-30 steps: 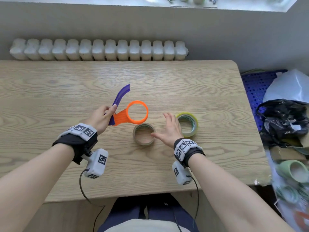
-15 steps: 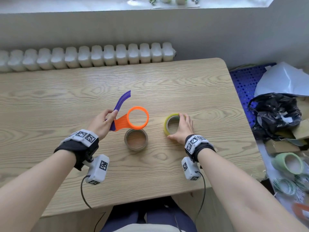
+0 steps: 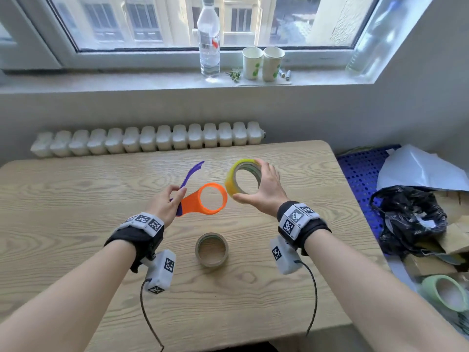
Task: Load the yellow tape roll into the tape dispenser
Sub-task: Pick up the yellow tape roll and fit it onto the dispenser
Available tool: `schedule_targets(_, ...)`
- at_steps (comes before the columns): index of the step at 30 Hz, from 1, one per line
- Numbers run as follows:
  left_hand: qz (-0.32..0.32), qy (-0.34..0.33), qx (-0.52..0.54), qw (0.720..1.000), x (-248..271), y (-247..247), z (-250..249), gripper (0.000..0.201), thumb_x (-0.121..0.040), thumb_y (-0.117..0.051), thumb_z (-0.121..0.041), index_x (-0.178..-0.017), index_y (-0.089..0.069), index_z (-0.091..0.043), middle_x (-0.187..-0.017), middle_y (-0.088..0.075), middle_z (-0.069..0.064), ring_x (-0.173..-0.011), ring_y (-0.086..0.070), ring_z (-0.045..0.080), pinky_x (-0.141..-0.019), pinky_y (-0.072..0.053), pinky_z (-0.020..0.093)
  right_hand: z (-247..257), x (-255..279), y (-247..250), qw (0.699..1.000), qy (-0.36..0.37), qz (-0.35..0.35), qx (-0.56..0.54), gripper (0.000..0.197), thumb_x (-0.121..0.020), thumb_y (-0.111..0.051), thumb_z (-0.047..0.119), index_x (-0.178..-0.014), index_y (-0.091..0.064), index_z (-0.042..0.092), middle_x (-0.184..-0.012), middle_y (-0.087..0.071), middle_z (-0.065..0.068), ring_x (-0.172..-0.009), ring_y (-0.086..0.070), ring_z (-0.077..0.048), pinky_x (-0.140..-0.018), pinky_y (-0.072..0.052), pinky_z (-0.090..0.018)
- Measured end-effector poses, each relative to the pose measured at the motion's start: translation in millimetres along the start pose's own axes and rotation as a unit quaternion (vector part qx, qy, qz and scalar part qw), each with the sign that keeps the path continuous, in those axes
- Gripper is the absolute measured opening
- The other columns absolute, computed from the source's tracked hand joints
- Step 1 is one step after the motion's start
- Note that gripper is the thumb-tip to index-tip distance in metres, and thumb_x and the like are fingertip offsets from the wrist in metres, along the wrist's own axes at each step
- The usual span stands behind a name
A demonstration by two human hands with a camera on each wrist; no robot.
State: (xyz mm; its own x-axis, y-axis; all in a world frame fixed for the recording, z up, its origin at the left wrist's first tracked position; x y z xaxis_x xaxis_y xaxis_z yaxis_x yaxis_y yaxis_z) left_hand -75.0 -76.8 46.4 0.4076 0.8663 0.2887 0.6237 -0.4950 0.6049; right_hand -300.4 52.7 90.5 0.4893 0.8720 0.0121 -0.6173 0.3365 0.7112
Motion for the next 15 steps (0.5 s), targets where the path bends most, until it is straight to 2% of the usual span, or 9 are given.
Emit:
schedule_targets(3,-0.003,-0.012,-0.027,1.000,-2,7,-17,0.035,-0.092,-0.042,-0.048,-0.109,-0.054,-0.021,-0.078,-0.066,0.011,-0.080,-0.062,0.032,-0.081,-0.048,0.039,33,-2,0,0.999,0.049,0.022,0.002,0.101,-0.057,-0.084,0.040,-0.139,-0.030,0.016,-0.131,-0.042,-0.006,-0.121,-0.036,-0.020,-0.103,-0.031,-0.031)
schedule_targets(6,-0.021,-0.034,-0.045,0.998,-3,16,-34,0.044,-0.089,-0.039,-0.055,-0.116,-0.053,-0.024,-0.092,-0.069,0.017,-0.090,-0.063,0.034,-0.086,-0.048,0.040,54,-4,-5,0.996,0.082,0.034,0.016,0.103,-0.056,-0.083,0.043,-0.140,-0.029,0.017,-0.133,-0.042,-0.005,-0.122,-0.036,-0.021,-0.103,-0.033,-0.033)
schedule_targets(9,-0.036,-0.050,-0.089,0.994,-1,24,-49,0.043,-0.093,-0.034,-0.051,-0.122,-0.051,-0.025,-0.096,-0.069,0.015,-0.096,-0.061,0.033,-0.080,-0.043,0.037,67,-10,-6,0.994,0.098,0.031,0.024,0.107,-0.054,-0.082,0.048,-0.141,-0.027,0.020,-0.138,-0.041,-0.004,-0.125,-0.035,-0.021,-0.104,-0.034,-0.038)
schedule_targets(15,-0.034,-0.060,-0.087,0.994,6,31,-68,0.046,-0.095,-0.028,-0.051,-0.131,-0.044,-0.029,-0.106,-0.067,0.009,-0.099,-0.061,0.028,-0.074,-0.038,0.032,82,-15,-6,0.989,0.132,0.029,0.054,0.107,-0.055,-0.081,0.050,-0.142,-0.026,0.019,-0.140,-0.039,-0.002,-0.128,-0.033,-0.020,-0.106,-0.033,-0.039)
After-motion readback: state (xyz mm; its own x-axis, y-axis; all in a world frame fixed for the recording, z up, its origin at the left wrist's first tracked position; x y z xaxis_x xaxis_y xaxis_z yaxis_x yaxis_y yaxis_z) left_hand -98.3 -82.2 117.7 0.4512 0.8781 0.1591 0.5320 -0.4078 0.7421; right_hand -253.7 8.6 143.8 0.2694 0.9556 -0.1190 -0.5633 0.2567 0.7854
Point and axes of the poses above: each hand's wrist, its own x-axis away from the middle knuckle, its own y-axis out of the back of the hand, z = x × y, the point moved 5 cm from there along -x, towards the middle knuckle
